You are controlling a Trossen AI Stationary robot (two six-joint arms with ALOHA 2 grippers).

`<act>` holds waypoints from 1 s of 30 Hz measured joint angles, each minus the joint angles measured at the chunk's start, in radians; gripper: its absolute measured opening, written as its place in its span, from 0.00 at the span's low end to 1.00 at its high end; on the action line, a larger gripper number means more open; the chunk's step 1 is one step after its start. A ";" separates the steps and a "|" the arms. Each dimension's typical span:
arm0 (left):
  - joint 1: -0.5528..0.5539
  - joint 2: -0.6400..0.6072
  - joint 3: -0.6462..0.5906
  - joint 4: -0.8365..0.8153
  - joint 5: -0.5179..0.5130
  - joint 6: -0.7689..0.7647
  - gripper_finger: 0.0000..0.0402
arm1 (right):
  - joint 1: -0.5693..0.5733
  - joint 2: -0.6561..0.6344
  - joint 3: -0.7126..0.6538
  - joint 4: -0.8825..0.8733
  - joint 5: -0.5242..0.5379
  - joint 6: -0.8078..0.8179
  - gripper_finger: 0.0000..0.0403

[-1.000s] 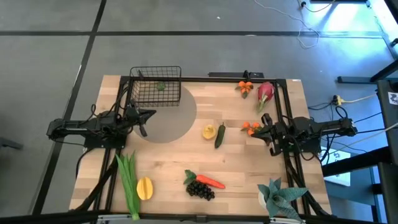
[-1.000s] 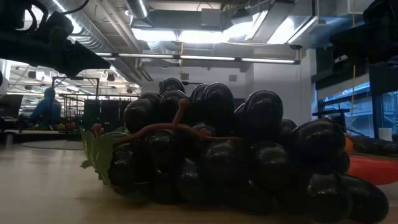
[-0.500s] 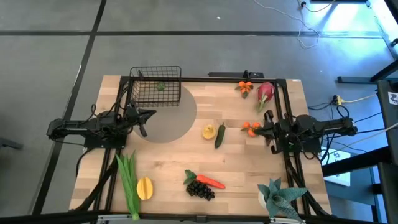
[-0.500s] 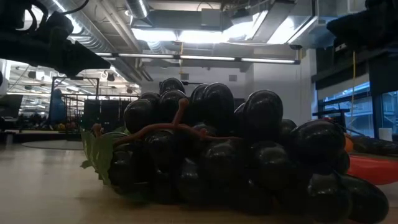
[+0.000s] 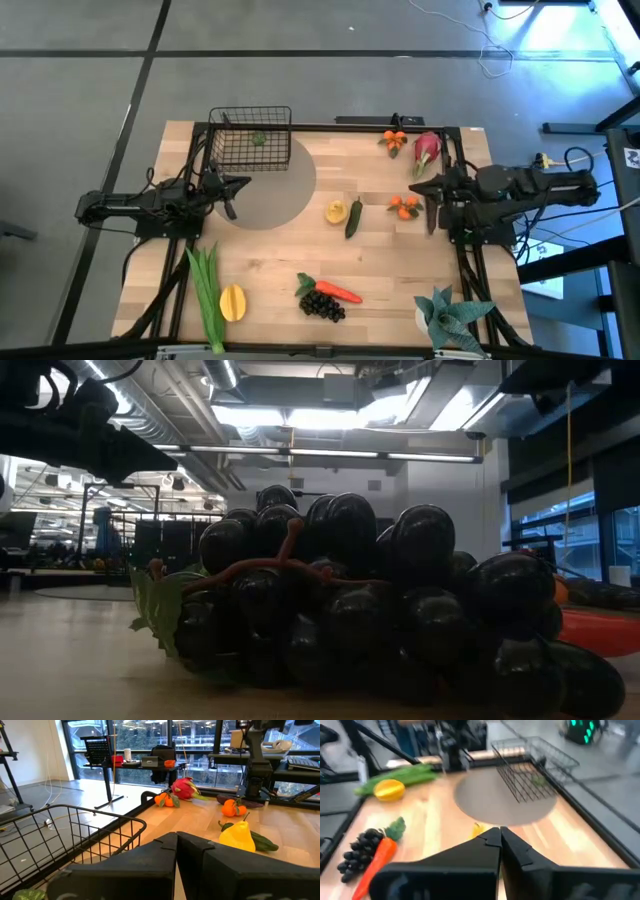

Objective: Build produce basket
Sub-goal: Put the yellow pear into the wire basket

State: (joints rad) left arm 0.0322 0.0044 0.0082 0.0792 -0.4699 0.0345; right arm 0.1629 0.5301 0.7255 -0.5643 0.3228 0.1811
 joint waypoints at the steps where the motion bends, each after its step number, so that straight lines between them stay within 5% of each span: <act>1: 0.000 0.000 0.000 0.000 0.000 0.000 0.00 | -0.004 0.037 0.035 -0.030 0.007 0.019 0.00; 7: 0.000 0.000 0.000 0.000 0.000 0.000 0.00 | -0.066 0.231 0.208 -0.180 -0.017 0.107 0.00; 17: 0.000 0.000 0.000 0.000 0.000 0.000 0.00 | -0.185 0.442 0.377 -0.355 -0.265 0.171 0.00; 30: 0.000 0.000 0.014 0.008 0.002 0.027 0.00 | -0.215 0.546 0.409 -0.303 -0.226 0.202 0.00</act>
State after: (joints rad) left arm 0.0322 0.0048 0.0222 0.0875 -0.4681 0.0611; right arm -0.0525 1.0759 1.1347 -0.8678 0.0967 0.3827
